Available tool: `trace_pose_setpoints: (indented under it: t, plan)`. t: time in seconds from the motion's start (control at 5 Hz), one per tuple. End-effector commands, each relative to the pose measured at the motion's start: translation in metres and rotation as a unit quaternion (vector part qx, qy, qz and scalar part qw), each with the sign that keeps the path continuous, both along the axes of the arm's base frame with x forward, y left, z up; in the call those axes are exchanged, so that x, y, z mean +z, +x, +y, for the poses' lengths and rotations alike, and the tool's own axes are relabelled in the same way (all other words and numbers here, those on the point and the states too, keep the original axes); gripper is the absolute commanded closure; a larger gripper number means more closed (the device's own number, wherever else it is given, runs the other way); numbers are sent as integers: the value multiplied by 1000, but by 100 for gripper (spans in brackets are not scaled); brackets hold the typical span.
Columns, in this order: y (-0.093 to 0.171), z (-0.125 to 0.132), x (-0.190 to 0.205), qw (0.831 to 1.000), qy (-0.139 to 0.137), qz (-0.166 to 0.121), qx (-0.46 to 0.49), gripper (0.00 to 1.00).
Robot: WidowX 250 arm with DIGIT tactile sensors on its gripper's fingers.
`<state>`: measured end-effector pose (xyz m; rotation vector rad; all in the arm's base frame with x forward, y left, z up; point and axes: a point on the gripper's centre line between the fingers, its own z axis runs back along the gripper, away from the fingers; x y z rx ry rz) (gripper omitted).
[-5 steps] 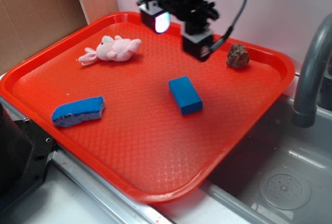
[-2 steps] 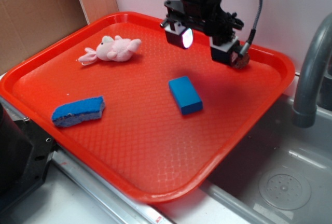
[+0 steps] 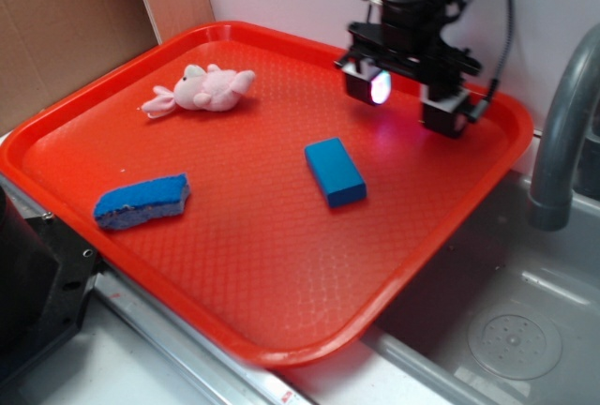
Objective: Grab the rock.
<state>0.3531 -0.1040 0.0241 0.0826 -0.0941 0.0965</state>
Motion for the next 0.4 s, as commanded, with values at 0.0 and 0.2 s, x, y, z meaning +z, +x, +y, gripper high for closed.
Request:
trace_pose_setpoints:
  t: [0.0, 0.2]
  plan:
    - [11, 2, 23, 999, -13, -44, 6, 100]
    - [-21, 10, 54, 996, -6, -86, -2, 100]
